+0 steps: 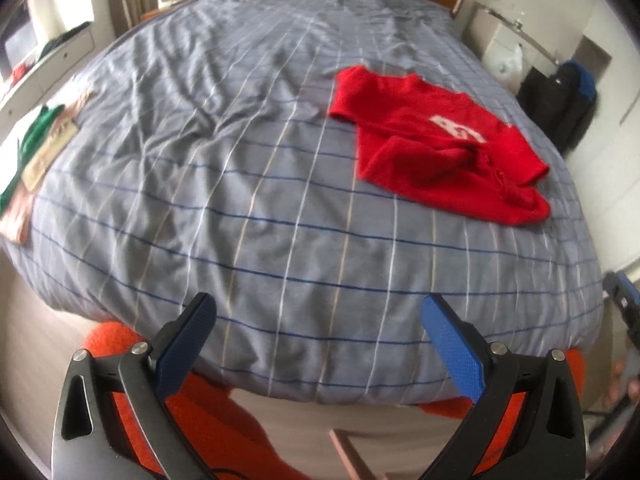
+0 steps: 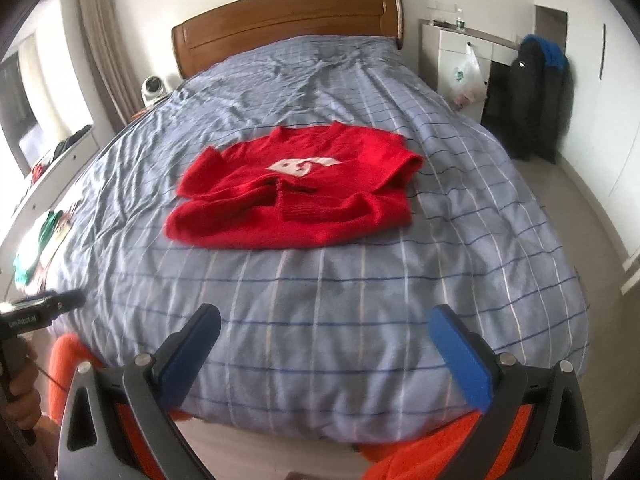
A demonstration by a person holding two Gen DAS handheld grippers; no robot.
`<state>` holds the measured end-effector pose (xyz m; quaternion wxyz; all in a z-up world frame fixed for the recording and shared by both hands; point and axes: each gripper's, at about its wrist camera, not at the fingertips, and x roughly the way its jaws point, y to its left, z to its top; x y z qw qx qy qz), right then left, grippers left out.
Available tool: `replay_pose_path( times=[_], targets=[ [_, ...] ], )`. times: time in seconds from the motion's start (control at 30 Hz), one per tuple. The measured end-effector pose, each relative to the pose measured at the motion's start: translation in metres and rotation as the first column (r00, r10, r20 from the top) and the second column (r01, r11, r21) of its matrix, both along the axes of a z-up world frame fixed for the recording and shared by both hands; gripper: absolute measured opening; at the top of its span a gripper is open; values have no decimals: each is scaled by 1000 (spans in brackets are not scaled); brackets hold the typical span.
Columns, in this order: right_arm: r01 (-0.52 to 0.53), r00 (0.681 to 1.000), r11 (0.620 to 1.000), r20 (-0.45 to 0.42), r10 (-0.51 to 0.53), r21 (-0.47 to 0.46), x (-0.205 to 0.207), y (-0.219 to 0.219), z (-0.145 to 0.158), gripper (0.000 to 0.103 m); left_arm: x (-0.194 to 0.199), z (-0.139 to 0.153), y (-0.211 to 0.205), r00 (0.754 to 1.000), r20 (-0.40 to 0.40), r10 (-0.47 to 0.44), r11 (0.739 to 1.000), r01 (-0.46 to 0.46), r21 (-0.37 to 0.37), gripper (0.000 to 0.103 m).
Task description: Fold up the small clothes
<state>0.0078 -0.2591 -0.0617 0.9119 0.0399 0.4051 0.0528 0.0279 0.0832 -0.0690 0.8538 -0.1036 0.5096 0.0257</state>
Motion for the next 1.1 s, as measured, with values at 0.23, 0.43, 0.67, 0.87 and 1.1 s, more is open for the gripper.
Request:
replay_pose_path(
  times=[0.23, 0.43, 0.67, 0.87, 1.1],
  targets=[
    [-219, 976, 974, -12, 218, -52, 101, 25, -45, 103, -1, -3, -15, 1000, -17, -19, 1000, 18, -8, 102],
    [-313, 946, 947, -111, 304, -72, 183, 65, -93, 69, -5, -7, -19, 999, -34, -35, 999, 36, 30, 102],
    [-353, 932, 934, -76, 356, 48, 128, 30, -70, 16, -9, -19, -3, 999, -38, 3, 998, -1, 70, 102],
    [-309, 934, 951, -185, 306, 16, 21, -40, -76, 15, -2, -39, -13, 996, -81, -34, 999, 37, 39, 102],
    [-193, 963, 978, -209, 172, -81, -1, -69, -82, 39, -3, -40, -22, 996, -80, -49, 998, 52, 44, 102]
  ],
)
